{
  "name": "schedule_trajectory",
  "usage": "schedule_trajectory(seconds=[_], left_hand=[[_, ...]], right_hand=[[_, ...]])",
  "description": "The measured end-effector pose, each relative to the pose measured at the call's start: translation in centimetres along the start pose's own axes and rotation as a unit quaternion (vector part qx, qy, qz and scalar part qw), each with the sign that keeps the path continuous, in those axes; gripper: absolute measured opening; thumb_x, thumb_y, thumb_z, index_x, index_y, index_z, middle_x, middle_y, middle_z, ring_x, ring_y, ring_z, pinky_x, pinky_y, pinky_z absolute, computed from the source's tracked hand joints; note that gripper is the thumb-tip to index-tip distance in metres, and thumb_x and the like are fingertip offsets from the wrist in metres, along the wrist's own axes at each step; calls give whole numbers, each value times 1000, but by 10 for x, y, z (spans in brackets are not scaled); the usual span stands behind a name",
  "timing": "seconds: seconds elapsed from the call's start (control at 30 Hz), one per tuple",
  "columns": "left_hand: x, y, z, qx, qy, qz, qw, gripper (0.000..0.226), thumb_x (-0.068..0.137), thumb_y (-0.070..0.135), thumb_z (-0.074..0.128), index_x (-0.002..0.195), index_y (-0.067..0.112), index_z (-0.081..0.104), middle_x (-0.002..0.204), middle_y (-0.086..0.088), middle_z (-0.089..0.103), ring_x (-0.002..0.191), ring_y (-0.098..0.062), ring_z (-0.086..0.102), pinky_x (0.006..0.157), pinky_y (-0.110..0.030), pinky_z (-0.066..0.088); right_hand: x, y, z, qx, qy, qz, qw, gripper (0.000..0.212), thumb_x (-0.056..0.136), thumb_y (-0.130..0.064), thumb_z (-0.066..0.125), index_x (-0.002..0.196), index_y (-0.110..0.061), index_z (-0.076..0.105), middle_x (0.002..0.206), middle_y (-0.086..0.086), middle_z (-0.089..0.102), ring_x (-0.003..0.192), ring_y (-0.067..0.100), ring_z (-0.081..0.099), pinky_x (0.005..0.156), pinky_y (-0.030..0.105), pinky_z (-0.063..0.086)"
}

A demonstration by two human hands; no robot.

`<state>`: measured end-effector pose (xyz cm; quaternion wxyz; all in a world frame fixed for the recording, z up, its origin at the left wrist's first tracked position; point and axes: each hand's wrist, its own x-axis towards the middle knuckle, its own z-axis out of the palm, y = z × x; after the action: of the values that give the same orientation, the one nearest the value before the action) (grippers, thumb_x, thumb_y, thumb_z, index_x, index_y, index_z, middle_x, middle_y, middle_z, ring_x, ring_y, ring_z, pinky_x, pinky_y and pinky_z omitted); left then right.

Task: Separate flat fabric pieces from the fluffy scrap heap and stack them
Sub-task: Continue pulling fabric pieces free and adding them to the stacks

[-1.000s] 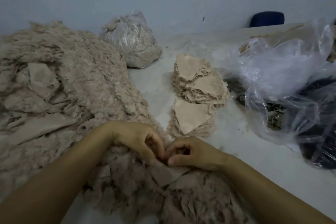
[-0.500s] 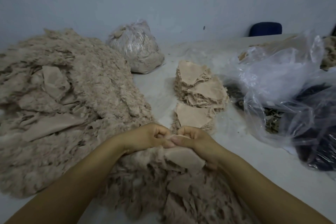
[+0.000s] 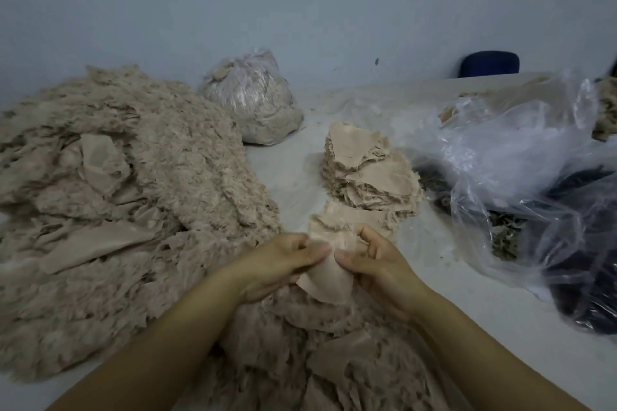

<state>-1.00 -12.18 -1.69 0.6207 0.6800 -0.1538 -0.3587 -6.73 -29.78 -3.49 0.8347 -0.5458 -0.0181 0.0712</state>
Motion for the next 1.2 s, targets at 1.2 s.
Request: schedule_trajectory(seconds=[1.2], left_hand=[[62, 3, -3, 173, 187, 114, 960, 30, 88, 45, 59, 78, 17, 56, 65, 4, 57, 60, -14, 53, 58, -30, 45]], right_hand=[[35, 7, -30, -444, 228, -184, 847, 15, 92, -25, 60, 77, -27, 58, 68, -12, 56, 67, -3, 53, 64, 18, 40]])
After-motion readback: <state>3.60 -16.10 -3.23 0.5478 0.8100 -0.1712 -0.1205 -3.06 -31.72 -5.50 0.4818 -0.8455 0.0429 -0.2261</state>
